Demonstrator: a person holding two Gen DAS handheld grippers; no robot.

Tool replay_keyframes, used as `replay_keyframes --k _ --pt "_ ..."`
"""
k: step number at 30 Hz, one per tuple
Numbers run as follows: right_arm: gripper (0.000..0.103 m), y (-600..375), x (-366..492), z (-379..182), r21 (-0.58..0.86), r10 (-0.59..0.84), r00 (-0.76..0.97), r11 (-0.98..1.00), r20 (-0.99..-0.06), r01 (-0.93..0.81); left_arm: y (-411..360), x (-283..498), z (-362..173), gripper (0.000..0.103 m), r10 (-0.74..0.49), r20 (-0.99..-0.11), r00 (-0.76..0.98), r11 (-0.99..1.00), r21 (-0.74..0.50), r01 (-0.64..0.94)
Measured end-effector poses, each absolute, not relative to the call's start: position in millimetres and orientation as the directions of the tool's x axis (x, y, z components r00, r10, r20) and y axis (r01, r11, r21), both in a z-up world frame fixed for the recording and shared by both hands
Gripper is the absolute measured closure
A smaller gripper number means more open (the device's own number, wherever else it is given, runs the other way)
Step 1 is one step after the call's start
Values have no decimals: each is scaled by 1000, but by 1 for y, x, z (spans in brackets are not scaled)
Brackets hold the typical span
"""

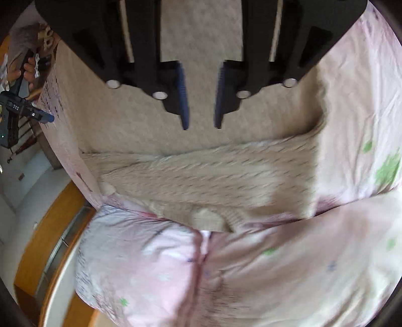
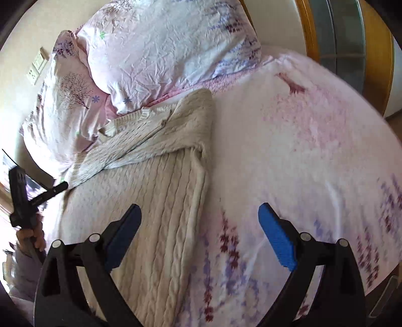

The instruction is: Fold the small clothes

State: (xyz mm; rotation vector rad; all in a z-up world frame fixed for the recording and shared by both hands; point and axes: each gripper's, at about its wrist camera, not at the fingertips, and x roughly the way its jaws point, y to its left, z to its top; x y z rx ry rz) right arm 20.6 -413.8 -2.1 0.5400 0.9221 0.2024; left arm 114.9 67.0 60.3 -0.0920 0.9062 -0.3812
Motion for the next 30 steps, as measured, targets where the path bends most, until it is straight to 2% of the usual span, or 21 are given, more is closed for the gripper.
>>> replay_keyframes --k 1,4,6,8,9,11,12,13,14,17,19,22,25,30 --pt "16 -413 14 -9 575 444 573 816 -689 60 88 103 58 39 -317 -759 569 947 -220 234" --pt "25 -403 -2 -26 652 531 522 756 -667 63 144 66 47 38 -257 -787 561 966 -225 126" --pt "27 -394 -12 -25 636 522 533 770 -666 41 170 44 35 38 -308 -789 532 946 -315 80" --pt "37 -387 -20 -23 645 540 522 764 -660 24 185 28 20 39 -398 -767 503 899 -435 49" --pt "50 -384 -24 -26 670 573 501 742 -648 17 187 21 12 41 -434 -756 490 877 -479 38" --pt "59 -375 -31 -31 679 595 466 734 -655 18 188 2 8 48 -462 -724 512 856 -515 43" --pt "63 -372 -35 -31 680 600 459 734 -656 12 187 -6 7 60 -485 -713 507 840 -541 44" --pt "66 -369 -40 -31 689 614 452 725 -647 1 185 -12 3 79 -533 -696 481 808 -587 45" --pt "68 -363 -44 -31 701 638 427 713 -641 -13 181 -17 -3 84 -574 -684 450 777 -629 36" --pt "79 -346 -50 -31 691 658 370 720 -655 -57 167 -34 -4 87 -567 -686 456 787 -614 55" --pt "94 -338 -50 -30 683 662 351 726 -662 -79 160 -36 -4 87 -593 -674 440 769 -636 61" --pt "95 -334 -47 -21 680 663 381 725 -644 -110 150 -30 -3 90 -609 -674 418 765 -638 86" --pt "95 -337 -31 11 652 639 475 740 -605 -165 148 -8 16 95 -621 -645 445 758 -638 133" --pt "96 -353 39 82 639 611 667 726 -427 -256 157 71 76 96 -578 -540 612 771 -607 192"
